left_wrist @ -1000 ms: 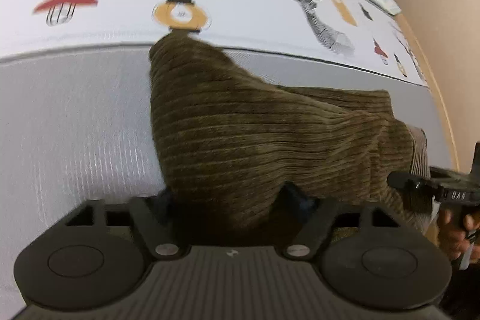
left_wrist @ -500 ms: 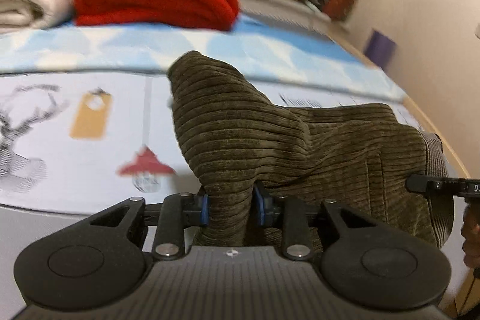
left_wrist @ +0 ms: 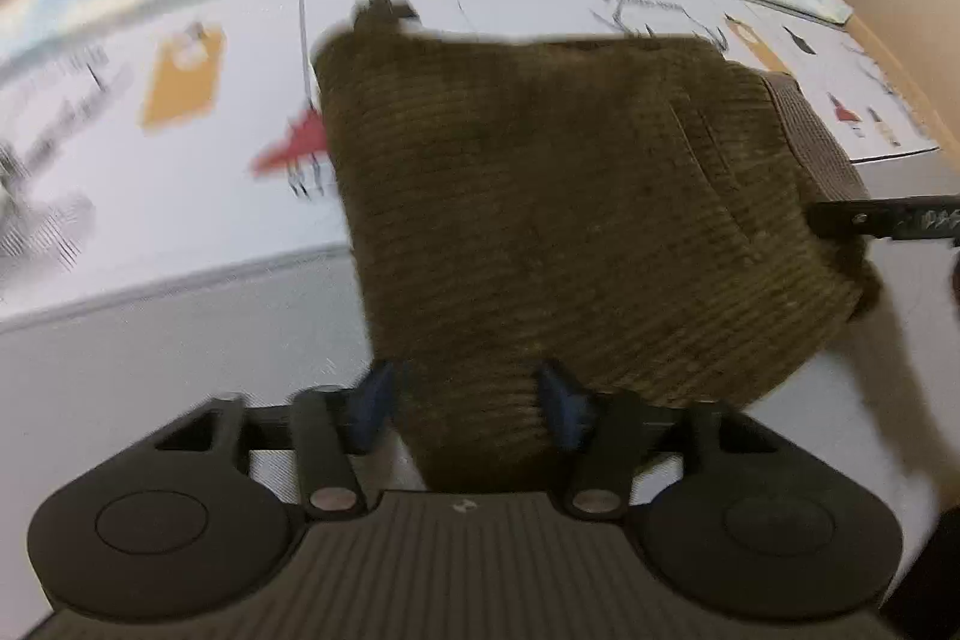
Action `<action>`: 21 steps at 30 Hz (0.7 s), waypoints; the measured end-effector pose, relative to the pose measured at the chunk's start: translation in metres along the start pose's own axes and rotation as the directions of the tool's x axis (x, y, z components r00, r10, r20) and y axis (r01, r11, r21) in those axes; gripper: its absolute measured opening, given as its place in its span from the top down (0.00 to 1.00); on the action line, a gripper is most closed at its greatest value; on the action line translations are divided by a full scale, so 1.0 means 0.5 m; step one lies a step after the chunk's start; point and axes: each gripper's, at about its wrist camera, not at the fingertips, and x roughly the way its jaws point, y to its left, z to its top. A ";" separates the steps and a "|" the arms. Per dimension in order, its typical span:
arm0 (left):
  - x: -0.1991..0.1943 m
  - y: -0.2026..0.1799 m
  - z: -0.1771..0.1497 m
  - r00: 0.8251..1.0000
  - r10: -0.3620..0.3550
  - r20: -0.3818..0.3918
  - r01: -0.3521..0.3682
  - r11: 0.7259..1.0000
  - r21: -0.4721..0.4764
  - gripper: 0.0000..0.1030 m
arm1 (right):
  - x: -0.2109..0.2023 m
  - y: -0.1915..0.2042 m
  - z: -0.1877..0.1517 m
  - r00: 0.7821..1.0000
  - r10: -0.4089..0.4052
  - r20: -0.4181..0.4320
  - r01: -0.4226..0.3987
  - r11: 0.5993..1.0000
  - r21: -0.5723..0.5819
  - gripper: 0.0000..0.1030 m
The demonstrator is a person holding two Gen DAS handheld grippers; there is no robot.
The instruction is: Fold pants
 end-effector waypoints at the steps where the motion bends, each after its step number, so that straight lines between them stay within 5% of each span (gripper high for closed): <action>1: -0.016 -0.003 0.002 1.000 0.013 0.029 -0.013 1.000 -0.001 0.39 | -0.015 0.000 -0.004 1.000 -0.019 0.015 0.018 1.000 0.013 0.26; 5: -0.098 -0.018 -0.013 0.984 0.101 0.150 -0.097 0.995 -0.029 0.18 | -0.104 0.025 -0.013 0.988 -0.088 0.128 0.088 0.996 0.001 0.28; 8: -0.178 -0.041 -0.020 0.963 0.136 0.233 -0.133 0.991 -0.029 0.18 | -0.197 0.049 -0.021 0.964 -0.082 0.254 0.089 0.996 -0.013 0.26; 14: -0.336 -0.113 -0.081 0.875 0.235 0.423 -0.234 0.971 -0.055 0.11 | -0.346 0.107 -0.119 0.889 -0.076 0.452 0.133 0.986 -0.097 0.07; 19: -0.381 -0.159 -0.168 0.884 0.191 0.428 -0.170 0.982 -0.087 0.10 | -0.358 0.136 -0.212 0.888 -0.063 0.455 0.092 0.995 -0.043 0.07; 21: -0.355 -0.168 -0.202 0.897 0.216 0.385 -0.198 0.976 -0.088 0.01 | -0.368 0.154 -0.222 0.881 -0.033 0.472 0.062 0.997 -0.047 0.07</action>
